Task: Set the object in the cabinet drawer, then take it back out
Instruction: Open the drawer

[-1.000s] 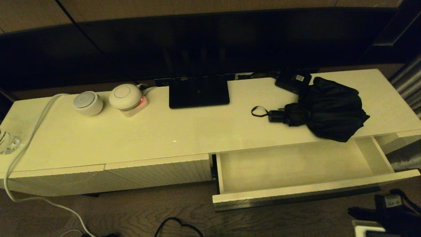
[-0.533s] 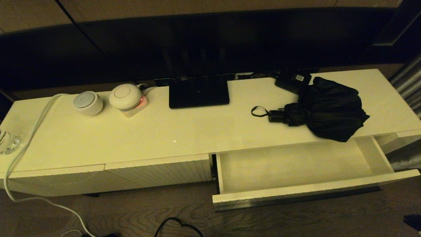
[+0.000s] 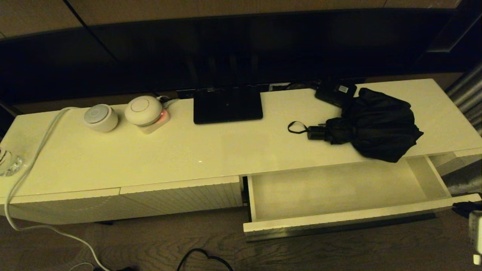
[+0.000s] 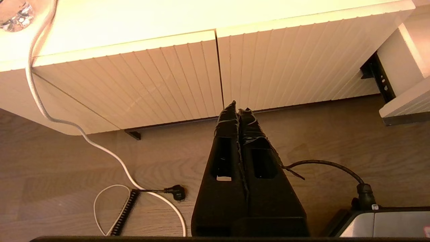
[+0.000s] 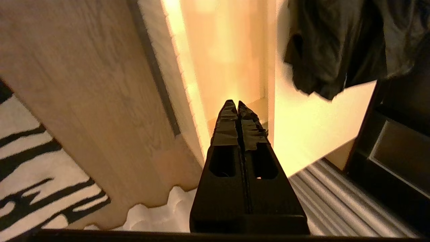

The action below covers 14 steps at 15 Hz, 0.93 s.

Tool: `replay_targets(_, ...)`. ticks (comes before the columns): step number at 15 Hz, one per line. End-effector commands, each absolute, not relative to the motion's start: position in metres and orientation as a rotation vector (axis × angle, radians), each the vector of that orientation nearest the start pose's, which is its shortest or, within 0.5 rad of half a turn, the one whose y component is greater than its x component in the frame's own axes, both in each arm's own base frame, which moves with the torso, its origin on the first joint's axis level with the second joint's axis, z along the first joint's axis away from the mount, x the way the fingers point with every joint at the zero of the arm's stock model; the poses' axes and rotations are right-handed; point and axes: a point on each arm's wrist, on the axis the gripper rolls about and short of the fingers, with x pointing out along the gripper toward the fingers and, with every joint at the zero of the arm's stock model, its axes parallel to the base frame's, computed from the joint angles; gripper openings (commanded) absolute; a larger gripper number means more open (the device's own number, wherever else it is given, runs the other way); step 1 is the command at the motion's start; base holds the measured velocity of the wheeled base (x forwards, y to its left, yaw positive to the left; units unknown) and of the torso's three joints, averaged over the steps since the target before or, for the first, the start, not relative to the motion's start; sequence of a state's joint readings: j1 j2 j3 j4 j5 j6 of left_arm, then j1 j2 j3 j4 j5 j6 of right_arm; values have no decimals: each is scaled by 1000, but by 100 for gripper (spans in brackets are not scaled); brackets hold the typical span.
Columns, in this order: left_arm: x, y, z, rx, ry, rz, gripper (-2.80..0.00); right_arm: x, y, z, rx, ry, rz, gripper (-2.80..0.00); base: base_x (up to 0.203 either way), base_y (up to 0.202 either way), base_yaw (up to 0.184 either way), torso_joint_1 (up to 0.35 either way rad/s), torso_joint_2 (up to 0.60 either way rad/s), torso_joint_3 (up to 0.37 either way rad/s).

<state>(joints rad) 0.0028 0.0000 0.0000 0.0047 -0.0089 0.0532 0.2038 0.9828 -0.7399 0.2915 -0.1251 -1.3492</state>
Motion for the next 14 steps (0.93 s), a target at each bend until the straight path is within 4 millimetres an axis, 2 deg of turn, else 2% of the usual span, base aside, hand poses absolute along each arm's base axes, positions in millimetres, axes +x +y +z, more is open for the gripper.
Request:
replay_targets(1, -23, 0, 74, 52, 8, -6, -280, 138, 26, 217, -1404, 458, 477, -280, 0, 0, 0, 0, 0, 0)
replay_targets(4, -23, 0, 74, 54, 8, -6, -280, 175, 39, 200, -1378, 457, 497, -280, 0, 0, 0, 0, 0, 0)
replay_targets(7, -23, 0, 74, 54, 8, -6, -280, 209, 56, 175, -1222, 524, 409, -280, 0, 0, 0, 0, 0, 0)
replay_targets(10, -23, 0, 74, 54, 8, -6, -280, 225, 65, 162, -1089, 600, 319, -280, 0, 0, 0, 0, 0, 0)
replay_targets(14, -23, 0, 74, 54, 8, -6, -280, 236, 70, 161, -940, 641, 254, -280, 0, 0, 0, 0, 0, 0)
